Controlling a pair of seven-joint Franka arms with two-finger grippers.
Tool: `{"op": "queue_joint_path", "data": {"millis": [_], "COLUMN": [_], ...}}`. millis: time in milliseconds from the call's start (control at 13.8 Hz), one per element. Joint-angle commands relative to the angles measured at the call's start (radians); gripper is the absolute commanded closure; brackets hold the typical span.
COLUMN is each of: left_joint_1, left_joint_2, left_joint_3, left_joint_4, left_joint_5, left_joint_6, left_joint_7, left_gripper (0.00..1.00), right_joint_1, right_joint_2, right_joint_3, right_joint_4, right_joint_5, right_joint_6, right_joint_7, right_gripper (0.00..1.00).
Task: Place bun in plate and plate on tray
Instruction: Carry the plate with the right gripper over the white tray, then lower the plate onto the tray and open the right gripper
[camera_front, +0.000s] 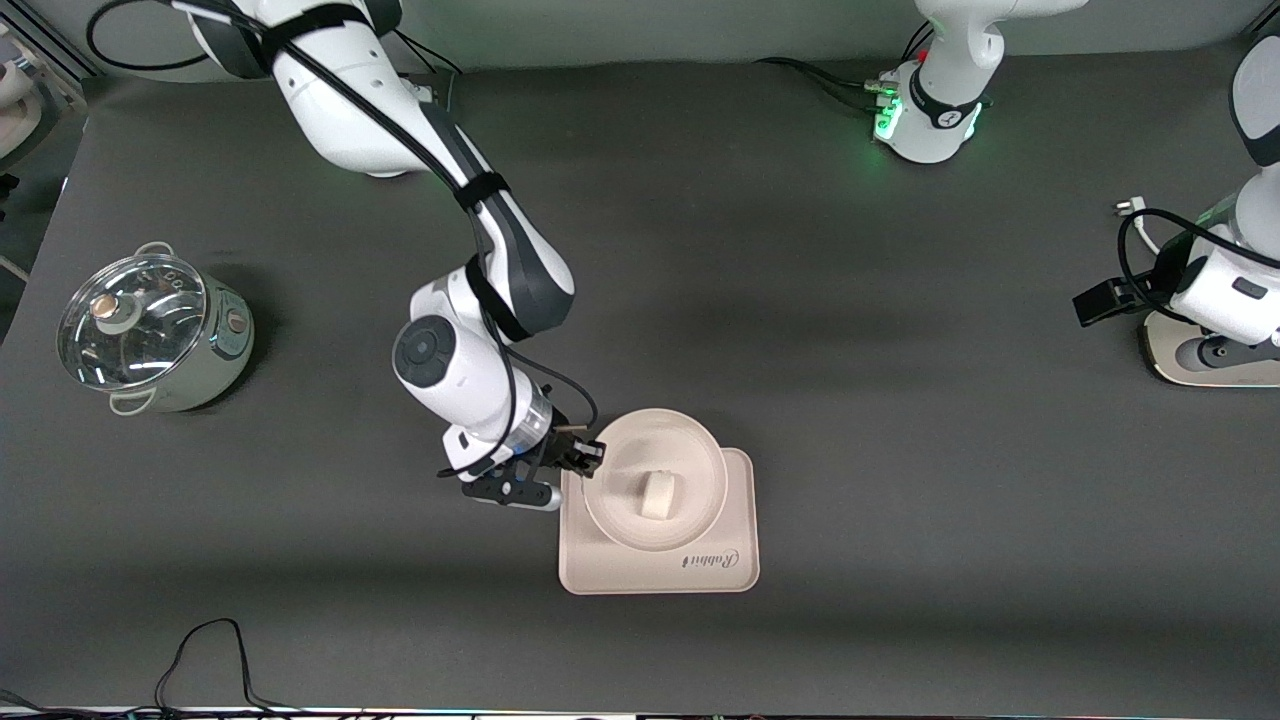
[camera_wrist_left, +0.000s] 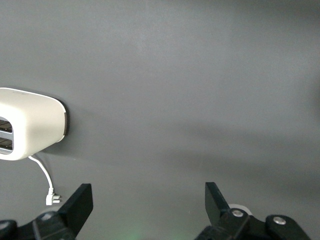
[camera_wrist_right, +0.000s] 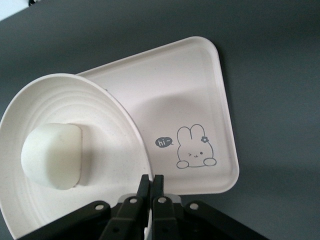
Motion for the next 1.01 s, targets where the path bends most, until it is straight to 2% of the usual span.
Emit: {"op": "queue_joint_path", "data": {"millis": [0, 144, 361, 578, 650, 722, 795, 939], "left_joint_1": [0.004, 0.004, 0.004, 0.004, 0.002, 0.002, 0.002, 0.002], "left_joint_2": [-0.013, -0.013, -0.012, -0.01, -0.01, -0.01, -0.009, -0.01], "left_joint_3": [-0.004, -0.004, -0.004, -0.004, -0.004, -0.004, -0.004, -0.004], "left_joint_4": [-0.003, -0.003, -0.003, -0.003, -0.003, -0.003, -0.003, -0.003], "left_joint_5": [0.0, 0.0, 0.0, 0.0, 0.0, 0.0, 0.0, 0.0], "left_joint_6": [-0.013, -0.013, -0.01, -0.009, -0.009, -0.009, -0.009, -0.009], "left_joint_7": [-0.004, -0.004, -0.004, -0.002, -0.002, -0.002, -0.004, -0.002], "left_gripper": [0.0, 0.0, 0.0, 0.0, 0.0, 0.0, 0.0, 0.0], "right_joint_1": [-0.004, -0.004, -0.004, -0.004, -0.004, -0.006, -0.006, -0.015], "right_joint_2": [0.126, 0.18, 0.222, 0.235, 0.234, 0.234, 0.231, 0.222], "right_joint_3": [0.003, 0.008, 0.029, 0.029, 0.031, 0.029, 0.029, 0.029], "right_joint_4": [0.101, 0.101, 0.101, 0.101, 0.101, 0.101, 0.1, 0.1], "right_joint_5": [0.032, 0.032, 0.032, 0.032, 0.032, 0.032, 0.032, 0.032], "right_joint_6": [0.078, 0.173, 0.242, 0.255, 0.251, 0.25, 0.25, 0.242], "right_joint_7": [-0.019, -0.023, -0.023, -0.025, -0.025, -0.025, -0.023, -0.023], "right_gripper": [1.0, 1.0, 1.0, 0.99, 0.78, 0.48, 0.28, 0.18]}}
